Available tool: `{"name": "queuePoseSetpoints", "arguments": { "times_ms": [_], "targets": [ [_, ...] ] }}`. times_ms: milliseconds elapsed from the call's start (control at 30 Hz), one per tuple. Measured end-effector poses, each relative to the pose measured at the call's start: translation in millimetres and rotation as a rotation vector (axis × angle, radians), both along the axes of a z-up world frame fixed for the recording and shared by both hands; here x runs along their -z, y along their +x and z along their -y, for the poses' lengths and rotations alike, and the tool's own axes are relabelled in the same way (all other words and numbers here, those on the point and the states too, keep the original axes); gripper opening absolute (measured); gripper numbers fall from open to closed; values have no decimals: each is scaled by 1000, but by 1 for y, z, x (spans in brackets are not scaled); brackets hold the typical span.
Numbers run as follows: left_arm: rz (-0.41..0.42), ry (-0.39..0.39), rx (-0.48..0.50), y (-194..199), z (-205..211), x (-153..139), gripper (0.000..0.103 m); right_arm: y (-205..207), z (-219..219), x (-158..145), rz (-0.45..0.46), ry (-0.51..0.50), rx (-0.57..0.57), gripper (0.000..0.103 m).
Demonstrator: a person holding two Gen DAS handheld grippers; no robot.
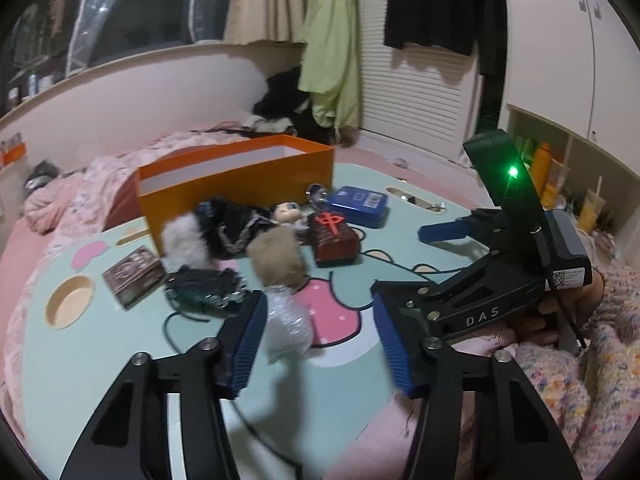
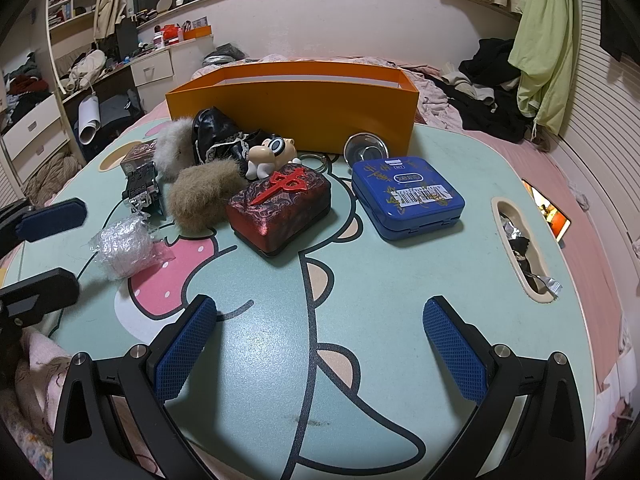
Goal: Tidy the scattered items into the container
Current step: 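Grasp the clear plastic bag on the table with the left tool, lift it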
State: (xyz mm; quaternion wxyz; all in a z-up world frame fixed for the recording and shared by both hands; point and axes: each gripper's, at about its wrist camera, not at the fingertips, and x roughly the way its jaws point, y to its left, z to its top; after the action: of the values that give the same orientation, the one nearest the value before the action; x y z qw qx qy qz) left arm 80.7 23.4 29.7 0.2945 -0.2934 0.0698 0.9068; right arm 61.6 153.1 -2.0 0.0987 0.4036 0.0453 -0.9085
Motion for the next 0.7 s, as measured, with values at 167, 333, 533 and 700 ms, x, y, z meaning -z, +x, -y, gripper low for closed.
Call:
{"name": "queuePoseSetpoints", "arguments": {
  "times_ms": [167, 333, 533, 700],
  "targets": [
    [36, -38, -37, -15, -8, 8, 52, 0, 0, 0, 0, 0, 0, 103],
    [70, -39, -54, -24, -8, 10, 30, 0, 0, 0, 0, 0, 0, 103],
    [110, 20, -73, -28, 1, 11, 24, 0, 0, 0, -1, 0, 1, 103],
    [137, -24, -80, -31, -5, 18, 37, 0, 1, 1, 0, 0, 1, 103]
  ]
}}
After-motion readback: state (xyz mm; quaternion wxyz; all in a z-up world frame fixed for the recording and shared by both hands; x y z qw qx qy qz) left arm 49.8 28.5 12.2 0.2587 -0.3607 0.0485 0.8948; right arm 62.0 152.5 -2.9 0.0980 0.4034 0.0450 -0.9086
